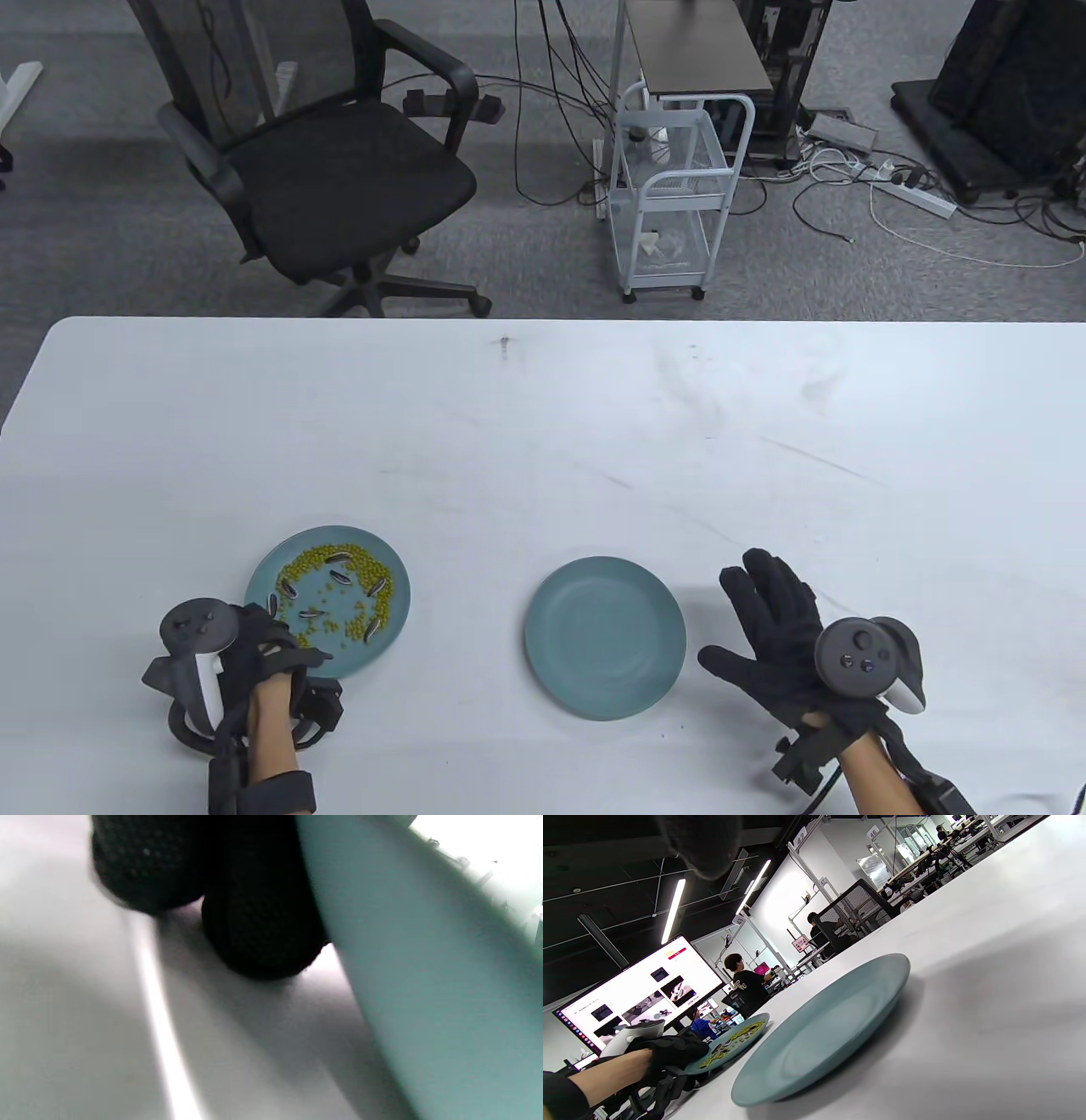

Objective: Pick sunflower seeds with hand pinch into plate

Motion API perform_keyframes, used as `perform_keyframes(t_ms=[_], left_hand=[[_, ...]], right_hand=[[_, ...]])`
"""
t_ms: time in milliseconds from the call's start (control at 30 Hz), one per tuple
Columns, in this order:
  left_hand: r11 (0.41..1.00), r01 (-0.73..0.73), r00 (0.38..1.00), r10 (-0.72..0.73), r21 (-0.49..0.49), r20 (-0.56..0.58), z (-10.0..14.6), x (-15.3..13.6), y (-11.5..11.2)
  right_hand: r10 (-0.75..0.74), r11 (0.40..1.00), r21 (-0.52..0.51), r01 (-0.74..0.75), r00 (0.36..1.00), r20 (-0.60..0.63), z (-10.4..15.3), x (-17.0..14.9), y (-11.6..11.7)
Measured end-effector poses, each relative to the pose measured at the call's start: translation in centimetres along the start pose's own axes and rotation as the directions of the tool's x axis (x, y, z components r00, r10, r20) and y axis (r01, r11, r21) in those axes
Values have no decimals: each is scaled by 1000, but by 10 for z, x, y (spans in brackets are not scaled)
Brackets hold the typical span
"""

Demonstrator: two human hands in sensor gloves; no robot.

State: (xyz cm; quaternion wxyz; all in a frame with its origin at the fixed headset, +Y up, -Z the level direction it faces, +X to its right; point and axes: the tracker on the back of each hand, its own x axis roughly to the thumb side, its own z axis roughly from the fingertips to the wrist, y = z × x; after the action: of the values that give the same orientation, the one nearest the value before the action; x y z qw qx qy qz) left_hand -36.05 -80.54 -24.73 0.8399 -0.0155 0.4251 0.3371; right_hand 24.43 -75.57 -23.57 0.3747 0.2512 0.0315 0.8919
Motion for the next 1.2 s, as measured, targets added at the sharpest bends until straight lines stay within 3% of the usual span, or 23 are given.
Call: perform_keyframes(t_ms=[200,400,600,800,1033,1100,1200], left_hand=[[1000,2,1000,-2,-17,18,-2,0,-3],[981,-145,989,149,-129,22,-8,-5,-5],[920,-294,947,318,-260,50,-9,-1,-8],[824,-440,860,501,-357,95,-4,8,-5],[804,-366,827,512,-470,233,19,35,-13],[761,-326,812,529,-561,245,29,44,-24],[651,-288,789,577,-702,210,51,59,-44]], right_hand=[[-16,1000,-4,16,1000,-14,0,-1,0],[-47,999,-5,47,999,-23,0,-3,-1],[-68,998,-5,67,997,-34,-1,-6,0],[-62,998,-13,61,997,-37,-1,-7,-1],[-70,997,-25,69,996,-48,-2,-9,-2],[-73,997,-24,72,996,-49,-2,-10,-2],[-70,997,-24,69,996,-52,-2,-10,-2]])
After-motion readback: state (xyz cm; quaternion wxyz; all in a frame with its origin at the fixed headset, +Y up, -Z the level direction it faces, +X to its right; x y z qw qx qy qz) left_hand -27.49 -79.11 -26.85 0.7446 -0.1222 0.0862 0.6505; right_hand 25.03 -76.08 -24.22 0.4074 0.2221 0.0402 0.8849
